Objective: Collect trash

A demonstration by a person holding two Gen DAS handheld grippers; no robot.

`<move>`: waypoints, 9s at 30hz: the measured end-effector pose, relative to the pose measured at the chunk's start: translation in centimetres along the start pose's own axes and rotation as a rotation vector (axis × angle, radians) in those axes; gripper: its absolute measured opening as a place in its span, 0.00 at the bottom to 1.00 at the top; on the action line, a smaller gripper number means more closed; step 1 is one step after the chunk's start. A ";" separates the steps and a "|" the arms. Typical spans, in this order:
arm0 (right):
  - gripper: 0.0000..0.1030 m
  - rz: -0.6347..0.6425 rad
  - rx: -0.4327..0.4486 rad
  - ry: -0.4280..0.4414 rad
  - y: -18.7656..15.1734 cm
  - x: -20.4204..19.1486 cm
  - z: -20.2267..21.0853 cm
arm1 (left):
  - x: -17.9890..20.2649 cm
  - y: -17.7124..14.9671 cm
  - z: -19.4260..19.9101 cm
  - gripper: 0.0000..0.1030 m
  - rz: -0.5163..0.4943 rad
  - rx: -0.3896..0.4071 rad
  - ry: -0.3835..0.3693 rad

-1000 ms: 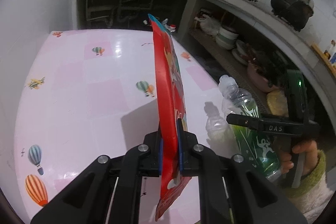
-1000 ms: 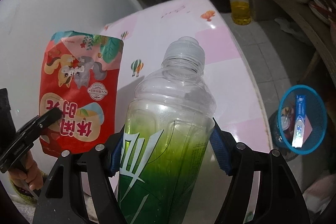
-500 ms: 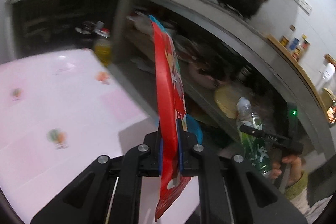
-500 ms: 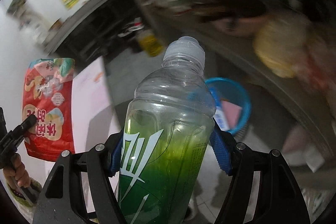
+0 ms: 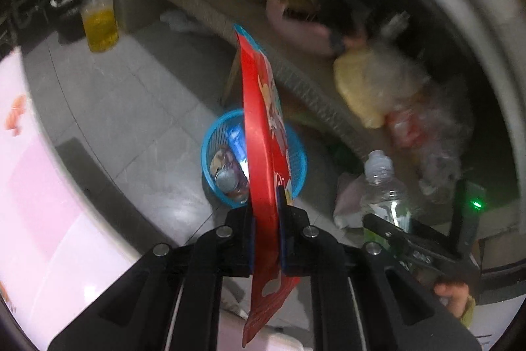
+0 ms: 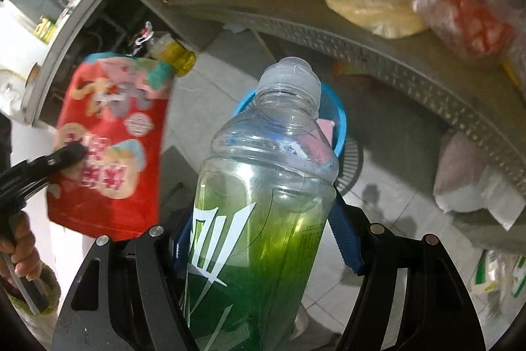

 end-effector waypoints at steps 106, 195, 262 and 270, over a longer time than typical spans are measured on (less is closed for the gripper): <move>0.92 0.647 0.487 -0.154 -16.5 -13.4 13.5 | 1.1 -30.5 20.4 0.95 0.295 0.554 0.656; 0.92 0.548 0.428 -0.206 -16.1 -11.1 13.0 | 0.0 -30.6 17.4 0.95 0.377 0.418 0.608; 0.92 0.555 0.421 -0.202 -15.9 -11.2 12.9 | -0.7 -31.1 16.9 0.95 0.395 0.399 0.585; 0.92 0.561 0.420 -0.200 -15.8 -11.1 12.8 | -0.7 -31.0 16.9 0.95 0.395 0.398 0.580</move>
Point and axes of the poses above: each gripper's, at about its wrist camera, not at the fingertips, and z roughly against the way its jaws point, x to its right, y to its top, the point moved 6 cm from there along -z, roughly the way its jaws point, and after that the axes turned 4 degrees about -z, right-handed, at the moved point
